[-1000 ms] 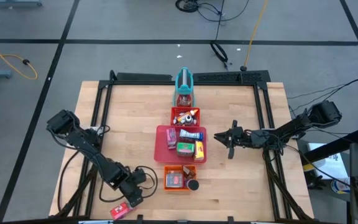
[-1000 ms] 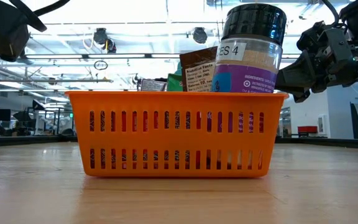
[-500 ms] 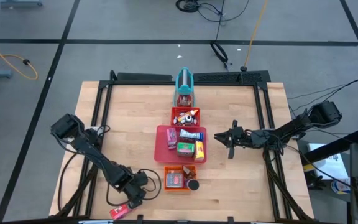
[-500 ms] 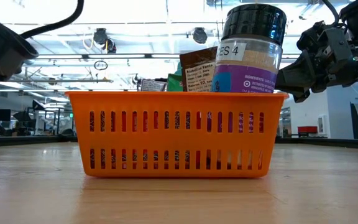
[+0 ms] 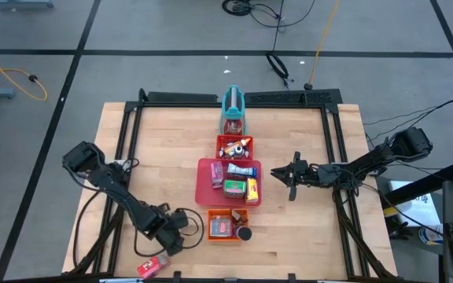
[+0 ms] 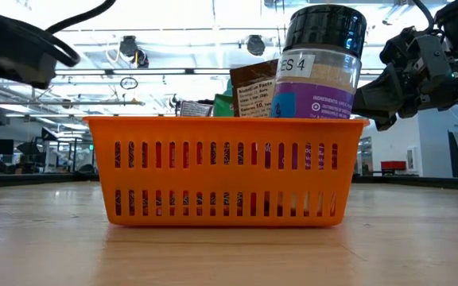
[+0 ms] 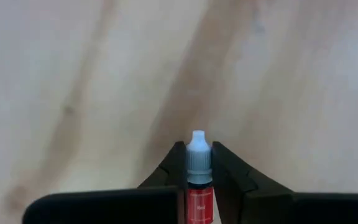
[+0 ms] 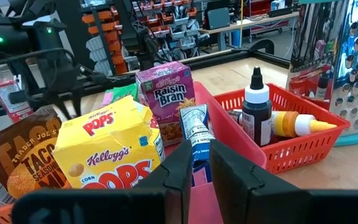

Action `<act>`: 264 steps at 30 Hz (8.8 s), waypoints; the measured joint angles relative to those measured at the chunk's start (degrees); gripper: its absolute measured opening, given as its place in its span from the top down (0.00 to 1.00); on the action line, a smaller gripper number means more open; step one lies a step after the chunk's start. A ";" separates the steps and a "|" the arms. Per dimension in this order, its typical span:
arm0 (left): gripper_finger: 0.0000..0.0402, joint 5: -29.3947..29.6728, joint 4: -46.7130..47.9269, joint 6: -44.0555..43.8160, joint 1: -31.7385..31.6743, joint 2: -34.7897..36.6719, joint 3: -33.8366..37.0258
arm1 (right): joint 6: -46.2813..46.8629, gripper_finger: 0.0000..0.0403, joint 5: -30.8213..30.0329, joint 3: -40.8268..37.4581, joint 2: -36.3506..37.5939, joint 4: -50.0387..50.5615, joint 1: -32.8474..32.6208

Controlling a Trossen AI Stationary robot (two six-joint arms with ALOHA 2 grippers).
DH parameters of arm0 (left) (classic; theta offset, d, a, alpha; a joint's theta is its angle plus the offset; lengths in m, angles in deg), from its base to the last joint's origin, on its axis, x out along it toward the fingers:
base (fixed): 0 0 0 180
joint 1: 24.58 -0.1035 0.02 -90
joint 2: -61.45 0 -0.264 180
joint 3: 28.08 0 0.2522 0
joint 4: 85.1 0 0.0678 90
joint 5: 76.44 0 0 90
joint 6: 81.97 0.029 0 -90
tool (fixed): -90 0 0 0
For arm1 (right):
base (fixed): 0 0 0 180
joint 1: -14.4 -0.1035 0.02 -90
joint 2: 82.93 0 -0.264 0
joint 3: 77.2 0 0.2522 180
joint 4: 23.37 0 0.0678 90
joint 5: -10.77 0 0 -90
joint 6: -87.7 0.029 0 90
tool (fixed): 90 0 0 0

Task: Pick & Place Kitchen Items
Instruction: Put the small red food coloring bottle into the red bin, then put the red cereal box into the pink bin

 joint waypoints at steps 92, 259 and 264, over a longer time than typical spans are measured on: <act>0.77 3.27 -52.33 61.71 -56.16 3.63 1.89 | -0.17 0.88 -0.19 0.00 0.02 0.26 -0.02; 1.00 -7.24 -7.80 -4.54 2.31 24.23 2.03 | 3.48 0.88 -0.02 0.00 0.00 1.38 0.00; 1.00 -7.63 -7.43 1.68 -3.68 25.94 1.94 | 3.48 0.88 -0.02 0.00 0.00 1.37 -0.02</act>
